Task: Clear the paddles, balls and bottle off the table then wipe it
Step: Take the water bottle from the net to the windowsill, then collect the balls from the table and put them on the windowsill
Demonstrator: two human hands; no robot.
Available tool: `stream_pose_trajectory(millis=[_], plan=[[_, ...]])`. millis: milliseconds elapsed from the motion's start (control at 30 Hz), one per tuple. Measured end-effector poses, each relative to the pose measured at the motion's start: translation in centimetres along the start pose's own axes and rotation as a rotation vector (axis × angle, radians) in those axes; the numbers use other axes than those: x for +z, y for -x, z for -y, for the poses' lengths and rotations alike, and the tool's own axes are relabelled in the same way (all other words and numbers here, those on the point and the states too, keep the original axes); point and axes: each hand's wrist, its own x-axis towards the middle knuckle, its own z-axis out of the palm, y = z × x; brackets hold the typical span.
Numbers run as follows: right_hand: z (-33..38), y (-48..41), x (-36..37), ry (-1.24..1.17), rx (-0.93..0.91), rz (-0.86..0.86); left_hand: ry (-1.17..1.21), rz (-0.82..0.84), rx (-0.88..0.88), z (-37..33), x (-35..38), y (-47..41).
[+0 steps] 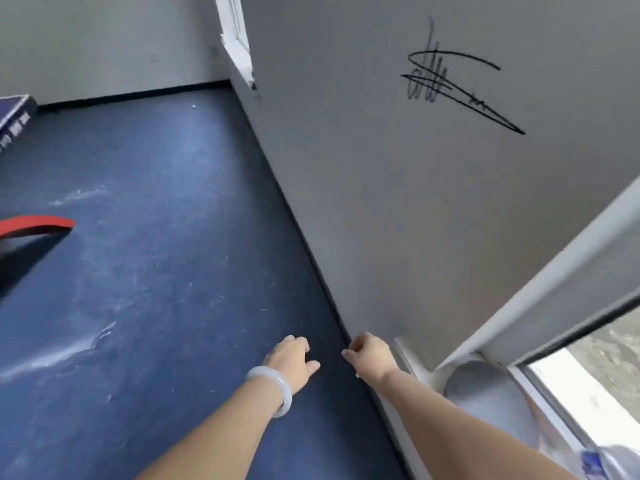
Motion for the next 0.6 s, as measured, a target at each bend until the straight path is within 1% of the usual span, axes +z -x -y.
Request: stream_pose_trajectory(millis=[133, 333, 500, 600], plan=[[7.2, -1.9, 3.5, 0.043, -0.066, 0.067, 0.064, -0.045, -0.097, 6.8, -3.8, -0.8], [19.7, -5.1, 11.1, 0.109, -0.153, 0.150, 0.183, -0.132, -0.228, 19.4, -11.0, -1.3], [28.0, -7.6, 17.7, 0.211, -0.212, 0.231, 0.253, -0.182, -0.347, 29.5, -15.9, -0.9], [32.3, -8.8, 21.1, 0.271, -0.244, 0.283, 0.294, -0.203, -0.413, 34.2, -18.3, -1.0]])
